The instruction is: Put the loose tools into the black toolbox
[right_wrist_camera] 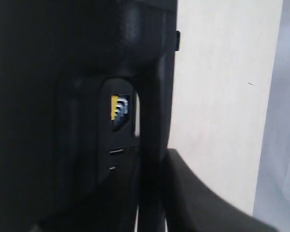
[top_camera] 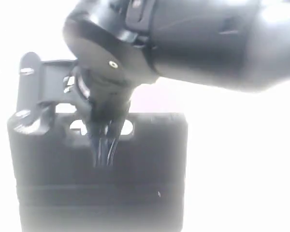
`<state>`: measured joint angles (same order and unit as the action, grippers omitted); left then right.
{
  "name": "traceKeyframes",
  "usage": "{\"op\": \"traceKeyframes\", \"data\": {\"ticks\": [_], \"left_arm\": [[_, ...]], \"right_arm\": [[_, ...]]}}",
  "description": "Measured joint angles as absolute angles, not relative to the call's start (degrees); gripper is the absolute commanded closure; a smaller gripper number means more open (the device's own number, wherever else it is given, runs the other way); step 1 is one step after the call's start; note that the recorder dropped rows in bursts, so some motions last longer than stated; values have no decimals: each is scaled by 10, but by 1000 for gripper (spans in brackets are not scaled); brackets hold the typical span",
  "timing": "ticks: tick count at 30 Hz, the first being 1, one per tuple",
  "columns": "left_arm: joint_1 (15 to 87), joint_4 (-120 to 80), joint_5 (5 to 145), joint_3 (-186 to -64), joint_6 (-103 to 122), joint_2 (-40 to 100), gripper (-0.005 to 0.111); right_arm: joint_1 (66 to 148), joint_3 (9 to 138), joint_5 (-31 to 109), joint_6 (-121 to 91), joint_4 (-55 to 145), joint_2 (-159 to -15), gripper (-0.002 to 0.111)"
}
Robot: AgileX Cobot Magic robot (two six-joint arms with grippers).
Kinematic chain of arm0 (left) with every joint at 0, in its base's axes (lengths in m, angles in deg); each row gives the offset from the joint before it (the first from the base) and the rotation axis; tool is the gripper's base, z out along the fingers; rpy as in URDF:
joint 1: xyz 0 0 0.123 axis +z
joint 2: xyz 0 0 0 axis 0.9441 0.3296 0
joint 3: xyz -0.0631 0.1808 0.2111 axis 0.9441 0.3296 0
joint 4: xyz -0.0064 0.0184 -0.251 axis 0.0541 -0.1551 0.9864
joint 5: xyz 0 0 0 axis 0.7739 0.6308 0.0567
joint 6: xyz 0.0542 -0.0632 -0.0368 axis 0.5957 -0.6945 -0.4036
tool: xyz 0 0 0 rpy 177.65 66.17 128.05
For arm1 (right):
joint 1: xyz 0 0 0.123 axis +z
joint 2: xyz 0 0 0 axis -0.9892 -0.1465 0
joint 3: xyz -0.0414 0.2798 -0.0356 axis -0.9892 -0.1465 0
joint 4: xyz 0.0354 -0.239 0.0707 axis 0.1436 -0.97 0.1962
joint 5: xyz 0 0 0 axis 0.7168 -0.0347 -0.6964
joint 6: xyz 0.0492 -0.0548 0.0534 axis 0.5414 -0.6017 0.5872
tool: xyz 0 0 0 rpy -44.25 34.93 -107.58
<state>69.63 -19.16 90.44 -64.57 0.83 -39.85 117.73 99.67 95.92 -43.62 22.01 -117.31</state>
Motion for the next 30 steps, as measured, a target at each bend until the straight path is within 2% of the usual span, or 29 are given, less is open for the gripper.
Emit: {"op": "traceKeyframes", "data": {"ticks": [5, 7, 10, 13, 15, 30], "left_arm": [[696, -192, 904, -646, 8, -399, 107], [696, -192, 904, -646, 8, -399, 107], [696, -192, 904, -646, 8, -399, 107], [696, -192, 904, -646, 8, -399, 107], [696, -192, 904, -646, 8, -399, 107], [696, -192, 904, -646, 8, -399, 107]], "right_arm": [[1096, 998, 879, -480, 280, -1232, 108], [1073, 997, 853, -482, 292, -1262, 104], [1047, 993, 817, -480, 301, -1302, 87], [1031, 991, 806, -466, 304, -1320, 64], [1022, 991, 801, -459, 304, -1322, 55], [1012, 991, 811, -425, 277, -1272, 54]]}}
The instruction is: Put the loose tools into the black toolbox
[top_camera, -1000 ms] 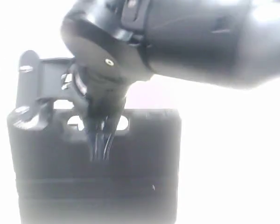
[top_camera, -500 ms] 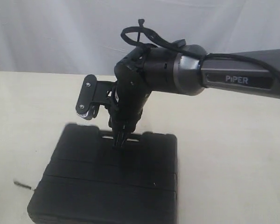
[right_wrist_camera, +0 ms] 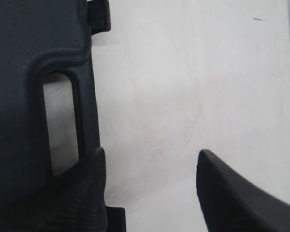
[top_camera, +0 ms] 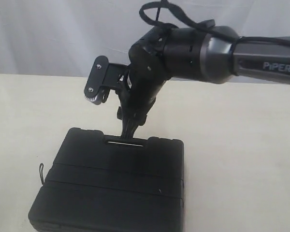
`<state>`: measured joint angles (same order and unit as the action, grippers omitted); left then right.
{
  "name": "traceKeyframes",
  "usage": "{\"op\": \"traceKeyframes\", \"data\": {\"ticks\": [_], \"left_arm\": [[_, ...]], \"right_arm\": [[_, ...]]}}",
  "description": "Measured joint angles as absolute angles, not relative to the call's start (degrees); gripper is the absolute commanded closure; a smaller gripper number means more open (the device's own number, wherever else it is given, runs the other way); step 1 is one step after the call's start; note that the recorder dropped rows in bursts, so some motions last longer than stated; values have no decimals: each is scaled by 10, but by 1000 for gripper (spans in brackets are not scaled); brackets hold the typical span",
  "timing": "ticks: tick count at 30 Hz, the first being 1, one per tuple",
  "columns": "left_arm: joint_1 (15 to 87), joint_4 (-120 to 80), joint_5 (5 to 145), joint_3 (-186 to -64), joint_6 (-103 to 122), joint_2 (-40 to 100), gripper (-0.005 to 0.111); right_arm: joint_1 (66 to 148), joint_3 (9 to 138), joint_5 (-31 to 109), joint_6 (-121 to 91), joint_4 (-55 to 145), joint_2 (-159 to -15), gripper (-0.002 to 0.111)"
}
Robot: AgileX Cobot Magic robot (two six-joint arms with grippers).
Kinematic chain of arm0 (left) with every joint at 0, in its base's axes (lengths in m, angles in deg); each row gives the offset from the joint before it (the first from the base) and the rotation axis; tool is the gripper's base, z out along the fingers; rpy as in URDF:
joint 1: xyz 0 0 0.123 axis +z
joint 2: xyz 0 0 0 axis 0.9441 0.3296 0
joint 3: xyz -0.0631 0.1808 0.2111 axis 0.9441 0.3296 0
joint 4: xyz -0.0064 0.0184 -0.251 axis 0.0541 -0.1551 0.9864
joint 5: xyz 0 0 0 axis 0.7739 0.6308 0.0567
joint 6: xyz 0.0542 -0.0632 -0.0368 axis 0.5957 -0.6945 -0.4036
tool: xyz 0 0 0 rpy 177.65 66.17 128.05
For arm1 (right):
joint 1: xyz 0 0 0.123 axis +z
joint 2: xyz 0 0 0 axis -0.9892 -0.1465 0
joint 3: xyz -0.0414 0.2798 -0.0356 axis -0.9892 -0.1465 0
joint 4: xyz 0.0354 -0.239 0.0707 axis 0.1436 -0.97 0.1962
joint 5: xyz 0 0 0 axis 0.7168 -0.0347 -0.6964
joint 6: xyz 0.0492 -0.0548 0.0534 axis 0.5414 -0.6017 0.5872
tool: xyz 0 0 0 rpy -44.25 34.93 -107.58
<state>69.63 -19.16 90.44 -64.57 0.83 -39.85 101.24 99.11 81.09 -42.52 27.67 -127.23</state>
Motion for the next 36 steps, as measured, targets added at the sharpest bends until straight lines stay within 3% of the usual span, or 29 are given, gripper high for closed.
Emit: {"op": "traceKeyframes", "data": {"ticks": [8, 11, 15, 16, 27, 36], "left_arm": [[696, -192, 904, -646, 8, -399, 107], [696, -192, 904, -646, 8, -399, 107], [696, -192, 904, -646, 8, -399, 107], [696, -192, 904, -646, 8, -399, 107], [696, -192, 904, -646, 8, -399, 107], [696, -192, 904, -646, 8, -399, 107]], "right_arm": [[1012, 991, 849, -424, 295, -1210, 59], [1018, 991, 888, -424, 311, -1193, 74], [1048, 991, 945, -424, 317, -1178, 106], [1060, 991, 954, -424, 325, -1173, 108], [1191, 963, 999, -424, 456, -1186, 109], [1227, 908, 988, -424, 473, -1246, 109]]}}
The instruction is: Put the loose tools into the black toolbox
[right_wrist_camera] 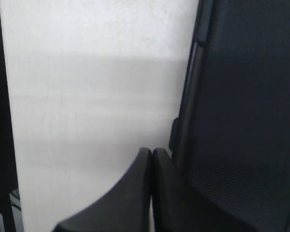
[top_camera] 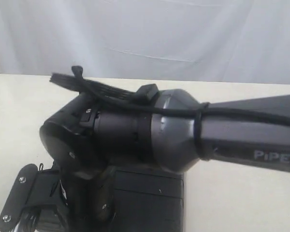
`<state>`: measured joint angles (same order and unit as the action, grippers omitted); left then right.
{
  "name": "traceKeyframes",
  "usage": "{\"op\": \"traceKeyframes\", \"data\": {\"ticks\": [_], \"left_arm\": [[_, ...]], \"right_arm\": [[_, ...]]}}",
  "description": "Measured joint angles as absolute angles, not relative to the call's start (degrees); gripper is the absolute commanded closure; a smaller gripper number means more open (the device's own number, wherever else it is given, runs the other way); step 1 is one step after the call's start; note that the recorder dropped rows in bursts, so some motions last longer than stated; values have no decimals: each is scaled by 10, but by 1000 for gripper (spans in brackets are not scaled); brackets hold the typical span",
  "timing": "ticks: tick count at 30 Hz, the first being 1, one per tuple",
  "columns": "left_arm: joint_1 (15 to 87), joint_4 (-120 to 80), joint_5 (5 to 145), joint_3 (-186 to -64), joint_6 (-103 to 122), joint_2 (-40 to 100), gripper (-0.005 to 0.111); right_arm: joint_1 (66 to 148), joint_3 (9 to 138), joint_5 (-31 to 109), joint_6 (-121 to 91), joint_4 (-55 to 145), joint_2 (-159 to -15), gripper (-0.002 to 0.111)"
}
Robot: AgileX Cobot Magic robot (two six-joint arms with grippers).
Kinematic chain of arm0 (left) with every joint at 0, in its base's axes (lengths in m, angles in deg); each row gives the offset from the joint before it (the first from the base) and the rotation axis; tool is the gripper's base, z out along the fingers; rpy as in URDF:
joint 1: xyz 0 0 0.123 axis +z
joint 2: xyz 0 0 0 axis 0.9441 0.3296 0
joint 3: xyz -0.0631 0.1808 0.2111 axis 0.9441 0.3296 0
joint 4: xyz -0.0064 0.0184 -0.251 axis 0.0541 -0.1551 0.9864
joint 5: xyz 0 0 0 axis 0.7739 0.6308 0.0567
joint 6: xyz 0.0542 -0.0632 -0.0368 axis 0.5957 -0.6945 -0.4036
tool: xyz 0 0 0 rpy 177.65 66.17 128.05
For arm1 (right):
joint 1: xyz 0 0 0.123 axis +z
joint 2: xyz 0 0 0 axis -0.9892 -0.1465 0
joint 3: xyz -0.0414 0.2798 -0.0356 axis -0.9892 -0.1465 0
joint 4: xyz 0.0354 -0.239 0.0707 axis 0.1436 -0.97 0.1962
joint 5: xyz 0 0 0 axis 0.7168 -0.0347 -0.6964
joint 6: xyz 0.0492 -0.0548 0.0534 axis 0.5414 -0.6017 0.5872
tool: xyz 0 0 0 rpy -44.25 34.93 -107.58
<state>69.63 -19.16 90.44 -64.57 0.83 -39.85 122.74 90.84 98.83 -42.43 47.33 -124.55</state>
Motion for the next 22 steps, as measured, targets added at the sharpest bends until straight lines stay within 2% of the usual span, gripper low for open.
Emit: {"op": "traceKeyframes", "data": {"ticks": [6, 13, 18, 22], "left_arm": [[696, -192, 904, -646, 8, -399, 107], [696, -192, 904, -646, 8, -399, 107], [696, -192, 904, -646, 8, -399, 107], [696, -192, 904, -646, 8, -399, 107]], "right_arm": [[1248, 906, 1008, -413, 480, -1231, 109], [1315, 891, 1030, -334, 417, -1140, 109], [1368, 812, 1030, -197, 330, -1034, 109], [1425, 688, 1012, -43, 254, -912, 109]]}}
